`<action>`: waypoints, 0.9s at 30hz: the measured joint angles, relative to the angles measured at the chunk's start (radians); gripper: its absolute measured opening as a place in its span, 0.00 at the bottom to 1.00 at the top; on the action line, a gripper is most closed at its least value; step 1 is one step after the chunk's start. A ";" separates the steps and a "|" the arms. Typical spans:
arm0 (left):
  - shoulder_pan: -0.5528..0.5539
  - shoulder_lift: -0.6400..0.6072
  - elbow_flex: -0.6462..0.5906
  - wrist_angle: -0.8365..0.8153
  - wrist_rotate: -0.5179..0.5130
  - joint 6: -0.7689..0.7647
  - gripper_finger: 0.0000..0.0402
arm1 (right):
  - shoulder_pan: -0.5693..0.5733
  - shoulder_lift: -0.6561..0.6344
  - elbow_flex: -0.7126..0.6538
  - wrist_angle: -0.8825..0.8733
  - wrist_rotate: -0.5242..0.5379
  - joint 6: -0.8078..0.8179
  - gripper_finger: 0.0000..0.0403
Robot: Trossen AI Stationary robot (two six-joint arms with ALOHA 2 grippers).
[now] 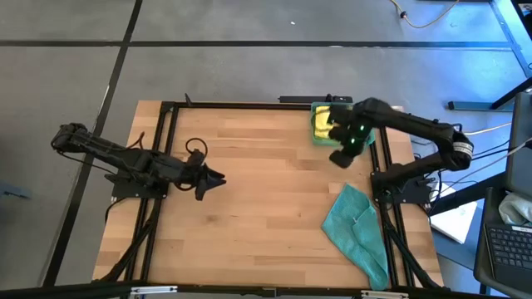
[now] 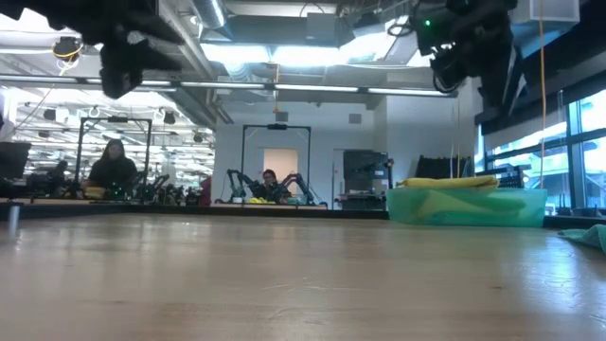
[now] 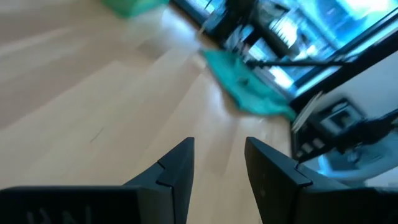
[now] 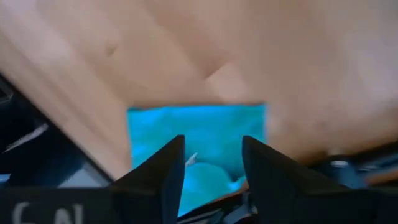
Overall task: Fold microfiber towels
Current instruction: Fold the blue microfiber cloth
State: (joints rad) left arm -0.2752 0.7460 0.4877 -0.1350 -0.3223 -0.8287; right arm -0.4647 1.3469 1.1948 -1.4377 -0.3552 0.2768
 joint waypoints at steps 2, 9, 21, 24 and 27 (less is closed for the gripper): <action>0.008 0.000 0.000 0.056 0.000 0.018 0.34 | 0.071 -0.007 -0.034 0.033 -0.042 0.050 0.40; 0.036 0.002 0.000 0.197 -0.009 0.021 0.34 | 0.383 -0.109 -0.257 0.253 -0.039 0.350 0.40; 0.037 0.287 0.295 0.206 0.036 0.124 0.34 | 0.938 -0.350 -0.495 0.541 0.200 1.119 0.40; 0.037 0.389 0.397 0.190 0.046 0.141 0.34 | 1.067 -0.337 -0.501 0.573 0.255 1.237 0.40; 0.037 0.477 0.490 0.189 0.046 0.141 0.34 | 1.188 -0.306 -0.502 0.588 0.328 1.350 0.40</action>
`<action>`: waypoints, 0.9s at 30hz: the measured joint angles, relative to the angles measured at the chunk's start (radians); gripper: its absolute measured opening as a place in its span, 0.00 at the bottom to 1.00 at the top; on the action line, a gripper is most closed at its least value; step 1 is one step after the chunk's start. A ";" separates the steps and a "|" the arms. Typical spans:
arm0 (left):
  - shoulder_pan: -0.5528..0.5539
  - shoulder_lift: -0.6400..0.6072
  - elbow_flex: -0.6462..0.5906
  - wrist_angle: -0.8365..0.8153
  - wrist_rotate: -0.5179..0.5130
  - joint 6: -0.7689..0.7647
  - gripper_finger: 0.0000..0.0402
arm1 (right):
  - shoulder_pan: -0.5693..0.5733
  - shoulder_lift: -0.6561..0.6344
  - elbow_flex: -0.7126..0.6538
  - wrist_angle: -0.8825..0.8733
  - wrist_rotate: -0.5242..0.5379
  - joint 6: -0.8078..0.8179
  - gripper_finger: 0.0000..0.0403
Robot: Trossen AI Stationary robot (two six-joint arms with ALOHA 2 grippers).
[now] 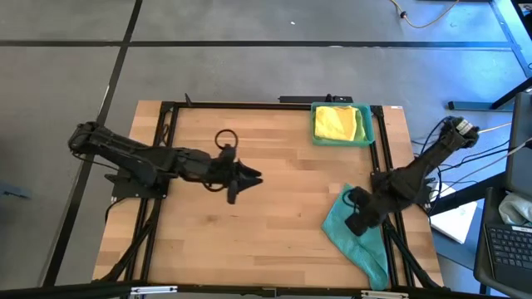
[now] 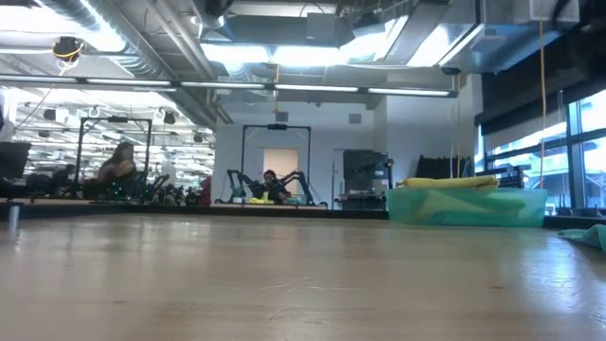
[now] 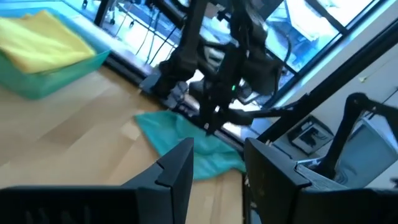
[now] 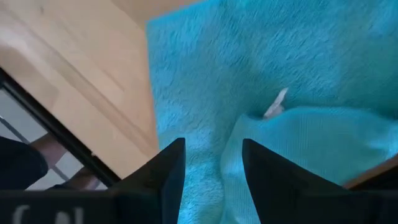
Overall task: Fold microfiber towels
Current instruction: Fold the blue microfiber cloth
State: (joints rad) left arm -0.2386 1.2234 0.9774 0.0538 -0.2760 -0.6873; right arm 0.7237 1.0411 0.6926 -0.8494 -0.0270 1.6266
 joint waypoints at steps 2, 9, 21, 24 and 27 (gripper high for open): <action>-0.004 0.052 0.060 0.002 0.001 0.000 0.34 | 0.072 0.027 0.000 0.031 0.035 0.055 0.40; -0.046 0.179 0.210 0.002 0.001 0.002 0.34 | 0.213 0.150 0.000 0.113 0.113 0.124 0.40; -0.116 0.242 0.287 -0.004 -0.033 -0.031 0.34 | 0.174 0.406 0.000 0.300 0.144 0.098 0.40; -0.128 0.242 0.287 -0.013 -0.033 -0.036 0.34 | 0.134 0.459 0.000 0.373 0.113 0.028 0.40; -0.138 0.242 0.287 -0.024 -0.033 -0.036 0.34 | 0.085 0.507 0.007 0.422 0.055 -0.038 0.40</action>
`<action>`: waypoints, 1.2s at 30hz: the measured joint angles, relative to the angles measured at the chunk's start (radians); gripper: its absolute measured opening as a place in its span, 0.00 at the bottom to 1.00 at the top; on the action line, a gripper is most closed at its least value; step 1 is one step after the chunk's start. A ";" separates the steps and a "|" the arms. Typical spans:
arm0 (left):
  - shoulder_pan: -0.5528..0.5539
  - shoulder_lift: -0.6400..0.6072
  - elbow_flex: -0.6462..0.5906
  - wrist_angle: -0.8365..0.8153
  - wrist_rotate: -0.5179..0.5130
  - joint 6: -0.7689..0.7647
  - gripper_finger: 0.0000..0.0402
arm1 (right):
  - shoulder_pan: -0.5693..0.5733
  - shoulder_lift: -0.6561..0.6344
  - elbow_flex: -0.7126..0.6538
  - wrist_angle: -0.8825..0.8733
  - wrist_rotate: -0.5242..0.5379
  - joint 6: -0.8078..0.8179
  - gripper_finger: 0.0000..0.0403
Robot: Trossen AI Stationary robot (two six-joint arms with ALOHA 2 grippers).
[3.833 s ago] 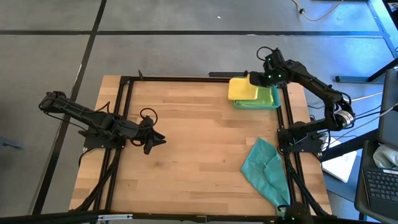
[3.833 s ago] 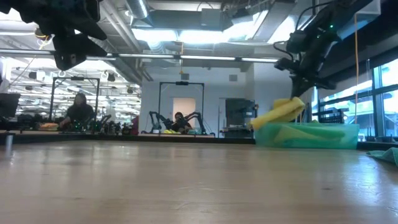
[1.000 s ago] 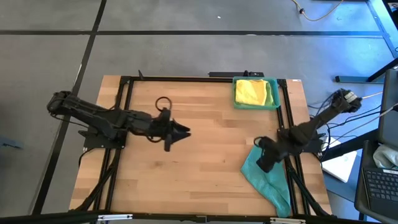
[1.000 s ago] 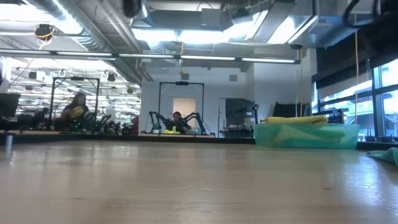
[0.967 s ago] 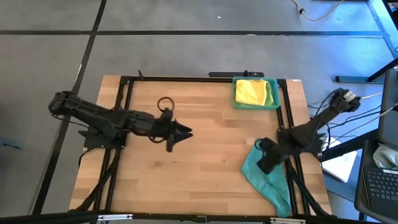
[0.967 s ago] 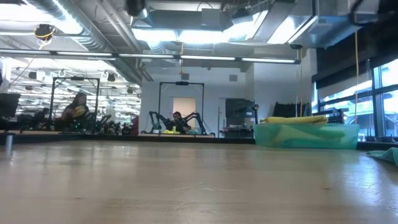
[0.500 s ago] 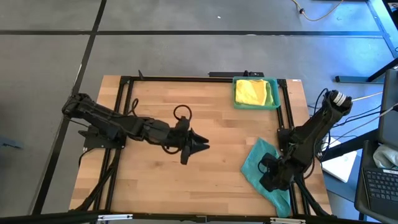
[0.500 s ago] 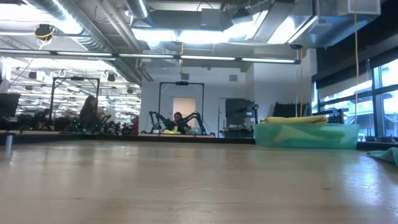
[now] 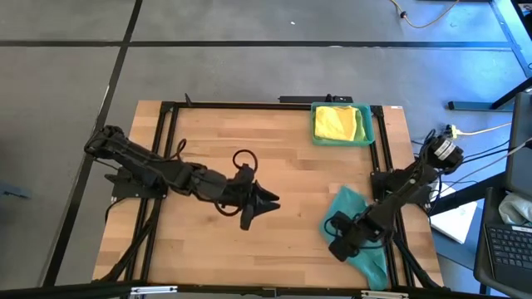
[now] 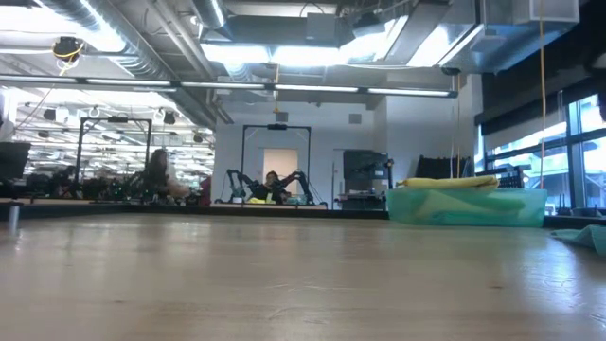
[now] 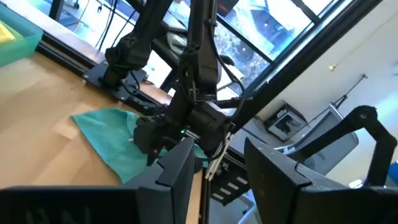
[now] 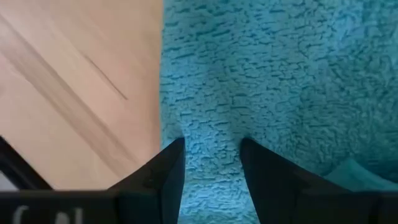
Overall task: Fold microfiber towels
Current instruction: Fold the blue microfiber cloth
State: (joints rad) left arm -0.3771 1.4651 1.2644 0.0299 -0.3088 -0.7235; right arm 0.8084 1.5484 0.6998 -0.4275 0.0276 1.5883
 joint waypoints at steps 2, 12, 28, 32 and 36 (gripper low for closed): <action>-0.004 0.000 0.000 -0.004 0.000 0.000 0.34 | -0.031 0.021 0.001 0.026 -0.030 -0.023 0.40; -0.004 0.000 0.000 -0.030 0.048 0.054 0.34 | -0.292 0.062 -0.010 0.370 0.021 -0.284 0.40; 0.073 -0.247 -0.001 -0.414 0.104 0.264 0.34 | -0.653 0.445 0.713 0.111 -0.270 -0.929 0.39; 0.091 -0.283 -0.001 -0.467 0.084 0.290 0.34 | -0.652 0.417 0.789 -0.230 -0.176 -1.039 0.34; 0.104 -0.284 -0.001 -0.465 0.090 0.296 0.34 | -0.632 0.328 0.734 -0.357 -0.193 -1.048 0.29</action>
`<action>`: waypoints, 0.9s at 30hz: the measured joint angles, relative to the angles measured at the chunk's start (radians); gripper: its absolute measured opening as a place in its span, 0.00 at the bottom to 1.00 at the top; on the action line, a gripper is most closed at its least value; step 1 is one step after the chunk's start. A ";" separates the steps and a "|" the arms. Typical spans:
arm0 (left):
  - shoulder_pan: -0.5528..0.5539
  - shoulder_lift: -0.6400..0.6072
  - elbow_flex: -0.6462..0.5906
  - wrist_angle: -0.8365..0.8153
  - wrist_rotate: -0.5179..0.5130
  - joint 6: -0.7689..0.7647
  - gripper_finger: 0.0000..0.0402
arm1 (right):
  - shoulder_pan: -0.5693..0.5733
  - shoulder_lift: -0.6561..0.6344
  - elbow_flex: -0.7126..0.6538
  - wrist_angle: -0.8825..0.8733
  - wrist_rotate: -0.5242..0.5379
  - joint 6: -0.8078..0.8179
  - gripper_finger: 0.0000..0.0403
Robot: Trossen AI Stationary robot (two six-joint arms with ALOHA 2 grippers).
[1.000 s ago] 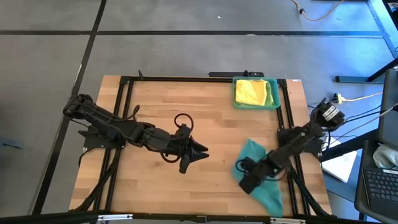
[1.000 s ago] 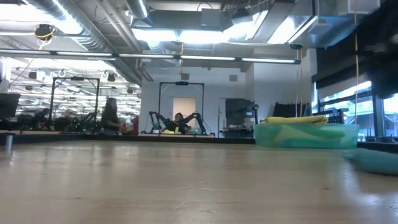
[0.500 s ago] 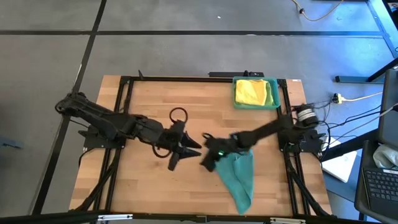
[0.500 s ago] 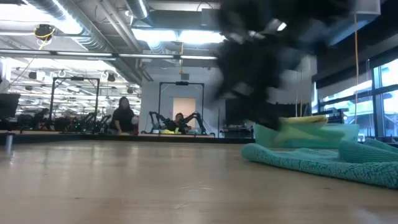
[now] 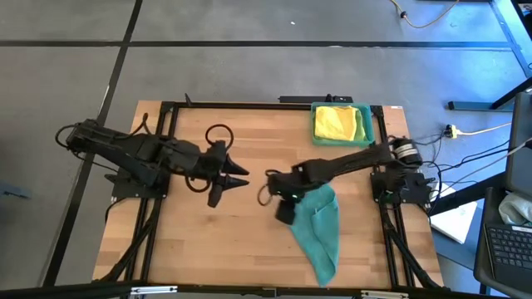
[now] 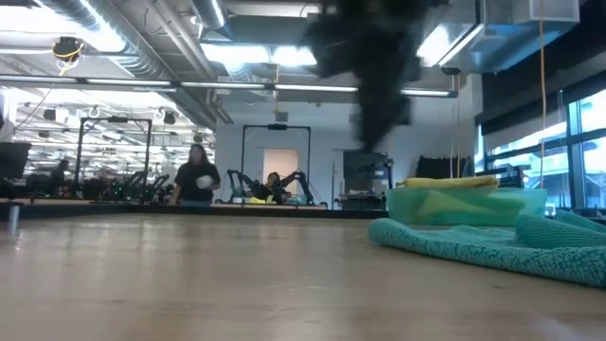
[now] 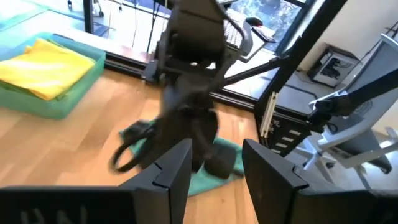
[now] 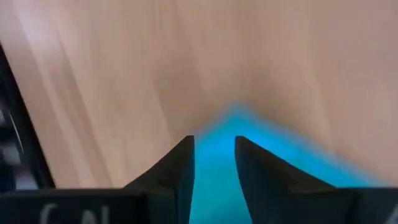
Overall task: Fold microfiber towels
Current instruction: Fold the blue microfiber cloth
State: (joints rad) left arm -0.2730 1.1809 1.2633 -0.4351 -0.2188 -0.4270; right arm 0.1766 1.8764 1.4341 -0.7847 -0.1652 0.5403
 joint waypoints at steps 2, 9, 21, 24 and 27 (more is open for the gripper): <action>0.009 0.008 0.000 0.003 -0.008 -0.004 0.34 | 0.025 -0.041 -0.064 -0.058 -0.037 -0.003 0.28; 0.018 0.043 -0.001 0.002 -0.180 -0.147 0.34 | 0.122 -0.303 -0.401 -0.091 -0.087 0.044 0.29; 0.005 0.248 -0.001 0.088 -0.187 -0.434 0.34 | 0.133 -0.730 -0.806 0.101 -0.061 -0.055 0.29; 0.000 0.314 0.000 0.187 -0.173 -0.460 0.34 | 0.132 -0.733 -0.840 0.142 -0.045 -0.123 0.29; 0.001 0.364 -0.001 0.282 -0.122 -0.489 0.34 | 0.132 -0.719 -0.865 0.267 -0.040 -0.188 0.29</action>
State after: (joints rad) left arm -0.2722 1.5453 1.2625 -0.1530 -0.3404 -0.9157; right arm 0.3088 1.1572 0.5690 -0.5172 -0.2048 0.3527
